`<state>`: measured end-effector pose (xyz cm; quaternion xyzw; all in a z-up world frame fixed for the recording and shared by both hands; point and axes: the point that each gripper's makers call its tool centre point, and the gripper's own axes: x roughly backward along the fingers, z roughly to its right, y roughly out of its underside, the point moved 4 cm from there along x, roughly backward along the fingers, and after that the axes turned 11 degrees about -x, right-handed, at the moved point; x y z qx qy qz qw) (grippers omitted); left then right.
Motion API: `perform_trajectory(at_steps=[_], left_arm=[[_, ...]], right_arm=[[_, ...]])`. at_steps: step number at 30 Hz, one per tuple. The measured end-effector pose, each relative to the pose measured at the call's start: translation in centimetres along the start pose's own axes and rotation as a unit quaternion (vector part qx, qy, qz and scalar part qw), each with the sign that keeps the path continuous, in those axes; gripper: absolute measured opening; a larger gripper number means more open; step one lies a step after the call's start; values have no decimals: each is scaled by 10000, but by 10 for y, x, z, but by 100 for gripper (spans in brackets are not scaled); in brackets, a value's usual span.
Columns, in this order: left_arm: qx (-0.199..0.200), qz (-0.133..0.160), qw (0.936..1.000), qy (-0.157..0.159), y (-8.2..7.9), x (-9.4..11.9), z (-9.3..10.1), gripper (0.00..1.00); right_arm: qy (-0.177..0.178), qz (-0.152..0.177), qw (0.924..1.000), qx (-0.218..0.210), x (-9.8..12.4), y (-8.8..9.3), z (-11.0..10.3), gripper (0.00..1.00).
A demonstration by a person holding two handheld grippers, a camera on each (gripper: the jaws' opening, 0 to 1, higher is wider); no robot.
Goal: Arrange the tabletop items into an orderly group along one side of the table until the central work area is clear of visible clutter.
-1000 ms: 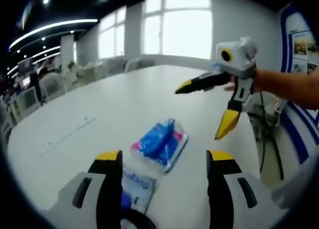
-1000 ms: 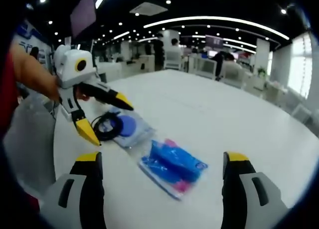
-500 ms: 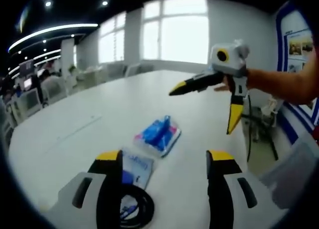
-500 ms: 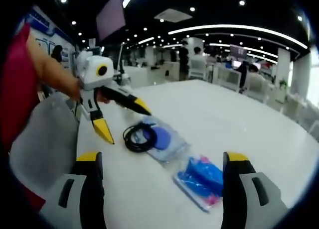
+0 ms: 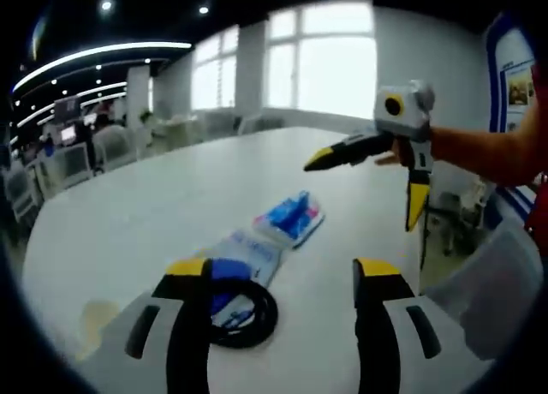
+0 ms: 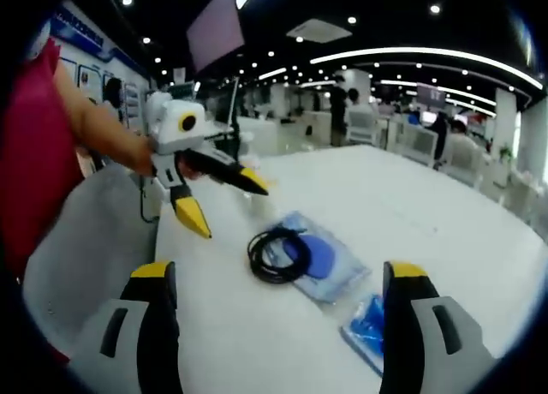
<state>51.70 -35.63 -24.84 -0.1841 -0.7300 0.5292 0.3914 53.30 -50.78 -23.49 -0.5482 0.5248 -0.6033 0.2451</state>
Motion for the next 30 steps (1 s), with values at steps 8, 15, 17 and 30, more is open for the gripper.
perform_trajectory(at_steps=[8, 15, 17, 30], left_arm=[[162, -12, 9996, -248, 17, 28, -4, 62], [314, -7, 9985, -454, 31, 47, -9, 61], [345, -21, 9982, -500, 35, 51, -11, 61], [435, -124, 9971, -606, 49, 52, -20, 59]], right_arm=[[-264, -46, 9996, 61, -26, -6, -23, 98], [-442, -122, 9989, 66, -46, -9, -36, 98], [-475, -137, 9987, 79, -50, -9, -39, 98], [-595, -264, 9979, 18, -69, -7, -41, 96]])
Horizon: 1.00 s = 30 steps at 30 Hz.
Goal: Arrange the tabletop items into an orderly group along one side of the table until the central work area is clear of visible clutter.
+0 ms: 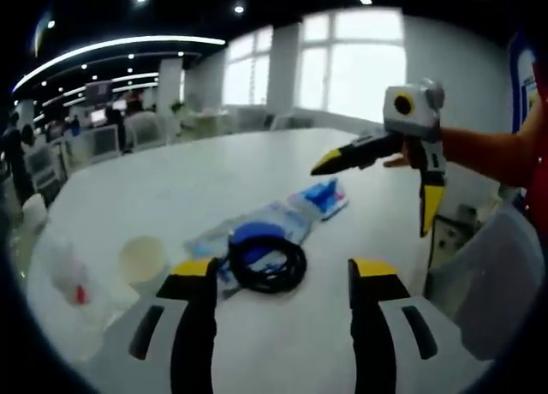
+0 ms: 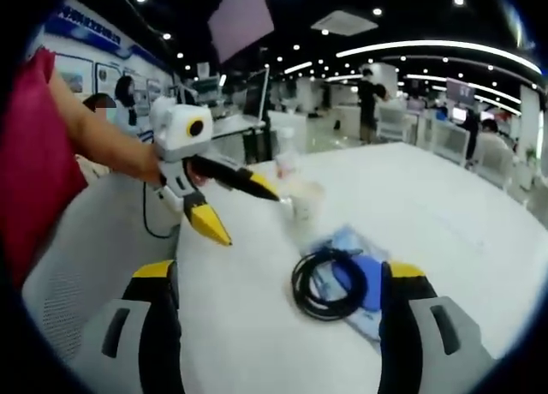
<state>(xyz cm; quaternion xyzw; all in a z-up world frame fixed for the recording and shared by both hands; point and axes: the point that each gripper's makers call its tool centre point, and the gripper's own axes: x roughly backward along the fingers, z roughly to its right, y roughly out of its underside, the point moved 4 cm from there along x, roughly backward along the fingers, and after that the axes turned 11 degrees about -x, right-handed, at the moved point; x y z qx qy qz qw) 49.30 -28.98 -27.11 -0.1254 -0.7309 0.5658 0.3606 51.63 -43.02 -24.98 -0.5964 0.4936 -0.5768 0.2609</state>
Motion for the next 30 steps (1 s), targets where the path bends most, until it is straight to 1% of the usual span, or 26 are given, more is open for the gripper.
perform_trajectory(at_steps=[8, 14, 15, 16, 22, 26, 30], left_arm=[[23, -118, 9999, 41, 5, -23, -3, 55], [55, -301, 9995, -4, 14, -42, -9, 55], [64, -342, 9994, -5, 17, -46, -11, 55], [78, -400, 9992, -23, 21, -49, -12, 55], [125, -550, 9984, -63, 31, -64, -18, 53], [282, -600, 9977, -113, 36, -73, -24, 51], [344, -666, 9971, -147, 41, -80, -26, 49]], right_arm=[[235, -23, 9995, -194, -7, 3, 19, 94], [453, -98, 9985, -297, -16, 7, 34, 90], [548, -102, 9979, -332, -19, 8, 40, 89], [571, -98, 9977, -341, -20, 9, 41, 89], [843, -198, 9949, -518, -29, 17, 60, 83], [1020, -216, 9924, -651, -33, 22, 71, 79], [1196, -378, 9898, -674, -40, 30, 80, 76]])
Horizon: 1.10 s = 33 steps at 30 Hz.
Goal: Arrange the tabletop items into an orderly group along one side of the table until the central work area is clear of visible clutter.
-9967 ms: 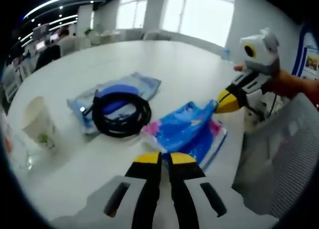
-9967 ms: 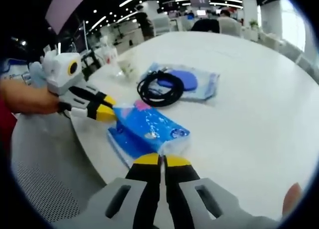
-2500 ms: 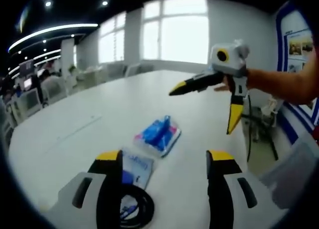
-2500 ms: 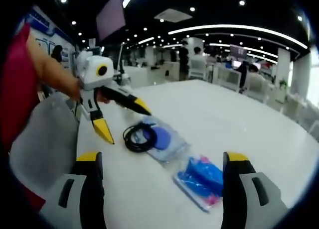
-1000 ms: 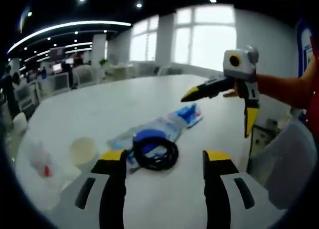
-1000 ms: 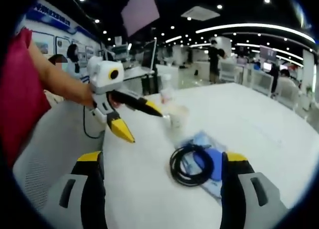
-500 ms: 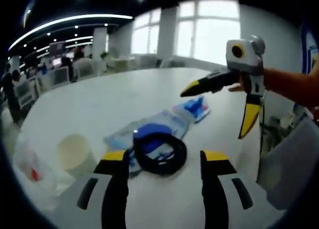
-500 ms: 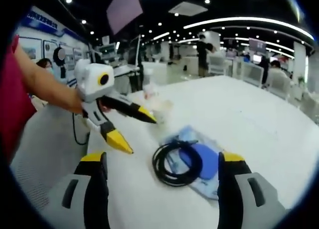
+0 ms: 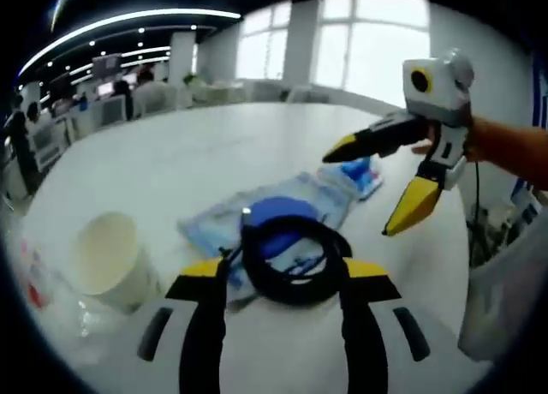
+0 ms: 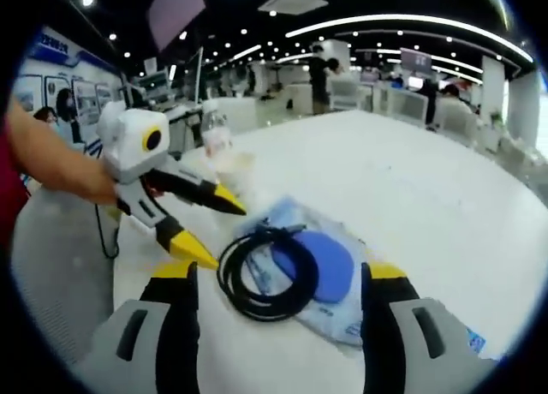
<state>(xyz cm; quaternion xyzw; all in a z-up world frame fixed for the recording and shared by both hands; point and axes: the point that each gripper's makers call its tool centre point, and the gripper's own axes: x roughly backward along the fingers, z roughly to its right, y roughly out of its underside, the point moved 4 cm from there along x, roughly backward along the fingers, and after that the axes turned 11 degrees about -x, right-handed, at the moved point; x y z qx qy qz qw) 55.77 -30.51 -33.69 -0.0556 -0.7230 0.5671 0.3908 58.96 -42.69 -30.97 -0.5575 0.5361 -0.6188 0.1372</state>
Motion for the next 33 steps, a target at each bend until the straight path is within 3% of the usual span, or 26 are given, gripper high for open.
perform_trajectory(at_steps=[21, 33], left_arm=[[162, -167, 9997, -27, 7, -20, 0, 35], [104, -273, 9994, -157, 9, -23, -4, 29]], right_arm=[[484, -382, 9979, -184, -26, 15, 11, 49], [708, -759, 9932, -531, -34, 28, 10, 28]])
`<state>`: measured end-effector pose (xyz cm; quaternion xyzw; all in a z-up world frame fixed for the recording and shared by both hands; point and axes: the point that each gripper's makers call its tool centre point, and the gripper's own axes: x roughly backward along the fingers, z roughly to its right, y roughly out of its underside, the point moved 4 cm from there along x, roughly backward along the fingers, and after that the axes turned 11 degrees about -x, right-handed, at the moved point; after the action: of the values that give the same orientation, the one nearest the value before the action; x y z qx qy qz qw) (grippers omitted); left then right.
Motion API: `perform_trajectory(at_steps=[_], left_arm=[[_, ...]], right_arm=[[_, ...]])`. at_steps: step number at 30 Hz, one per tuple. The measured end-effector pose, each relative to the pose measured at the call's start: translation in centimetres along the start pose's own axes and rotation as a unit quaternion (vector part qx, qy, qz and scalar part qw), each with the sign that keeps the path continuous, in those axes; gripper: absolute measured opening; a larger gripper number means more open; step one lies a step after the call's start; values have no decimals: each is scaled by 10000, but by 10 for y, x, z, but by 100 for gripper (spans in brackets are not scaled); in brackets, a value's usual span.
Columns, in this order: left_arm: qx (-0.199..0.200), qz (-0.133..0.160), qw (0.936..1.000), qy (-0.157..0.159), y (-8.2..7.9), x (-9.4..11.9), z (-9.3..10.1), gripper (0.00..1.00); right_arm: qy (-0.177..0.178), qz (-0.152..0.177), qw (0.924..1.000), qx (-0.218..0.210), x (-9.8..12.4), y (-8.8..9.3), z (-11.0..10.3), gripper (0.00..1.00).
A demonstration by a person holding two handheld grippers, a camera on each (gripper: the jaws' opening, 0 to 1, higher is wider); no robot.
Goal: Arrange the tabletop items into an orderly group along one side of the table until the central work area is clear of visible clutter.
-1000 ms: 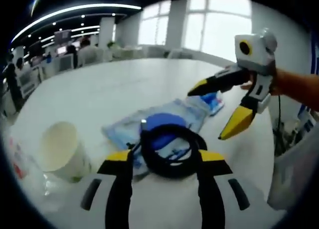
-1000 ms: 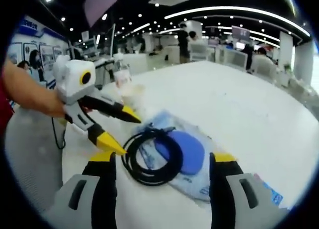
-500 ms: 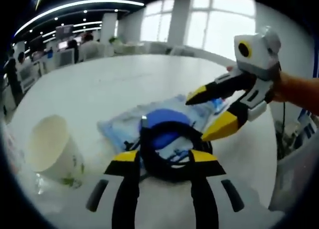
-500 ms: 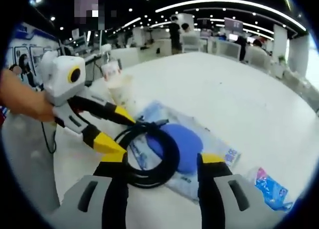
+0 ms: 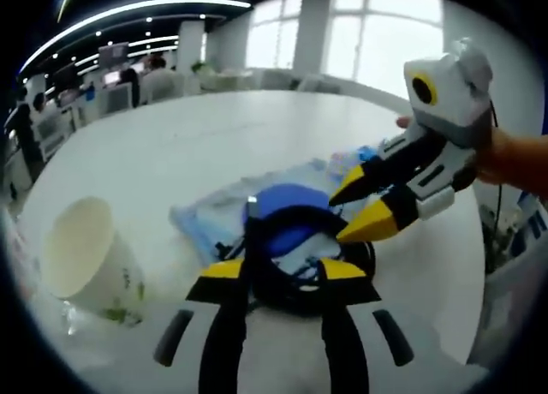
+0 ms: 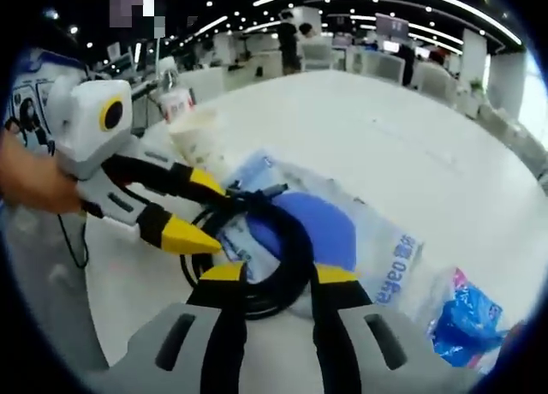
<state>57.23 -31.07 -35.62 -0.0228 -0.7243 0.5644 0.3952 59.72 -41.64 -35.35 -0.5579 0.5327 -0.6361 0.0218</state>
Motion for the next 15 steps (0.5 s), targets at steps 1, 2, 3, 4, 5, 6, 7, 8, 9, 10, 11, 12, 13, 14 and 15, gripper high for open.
perform_trajectory(at_steps=[1, 2, 3, 4, 5, 6, 7, 8, 9, 10, 11, 12, 13, 14, 15], left_arm=[[2, -1, 10000, -3, 0, 0, 0, 29], [12, -10, 10000, -15, 0, 0, -1, 28], [8, -13, 10000, -20, 0, 0, -1, 28], [0, -22, 10000, -30, 0, 0, -2, 27], [-12, -31, 10000, -47, 0, 0, -2, 27], [-23, -37, 10000, -54, 1, 0, -3, 26], [-36, -45, 10000, -67, 1, -1, -3, 25], [-44, -46, 10000, -72, 1, -1, -3, 25], [-59, -54, 9999, -80, 2, -1, -4, 25], [-76, -60, 9999, -85, 2, -1, -4, 25], [-99, -69, 9999, -91, 2, -1, -4, 24], [-124, -77, 9998, -97, 2, -1, -4, 24], [-135, -78, 9998, -99, 2, -1, -4, 24], [-143, -87, 9998, -107, 2, -2, -4, 24], [-145, -95, 9998, -120, 2, -2, -4, 24]], right_arm=[[11, -13, 10000, -21, -1, 0, 0, 28], [32, -26, 10000, -58, -2, 1, 0, 29], [53, -33, 9999, -90, -2, 1, -1, 29], [62, -39, 9999, -118, -2, 1, -2, 30], [98, -22, 9998, -159, -2, 1, -1, 30], [134, -12, 9997, -190, -2, 1, -1, 31], [172, -9, 9996, -219, -2, 1, 0, 31], [214, -10, 9995, -250, -1, 1, 1, 31], [284, -28, 9992, -293, -1, 1, 2, 31], [307, -24, 9991, -308, -1, 1, 2, 30], [316, -37, 9989, -334, -1, 2, 3, 30], [315, -59, 9987, -393, -1, 3, 2, 30], [318, -77, 9986, -427, -2, 4, 2, 30], [349, -127, 9983, -460, -2, 6, 3, 30], [370, -130, 9981, -470, -3, 6, 3, 30]])
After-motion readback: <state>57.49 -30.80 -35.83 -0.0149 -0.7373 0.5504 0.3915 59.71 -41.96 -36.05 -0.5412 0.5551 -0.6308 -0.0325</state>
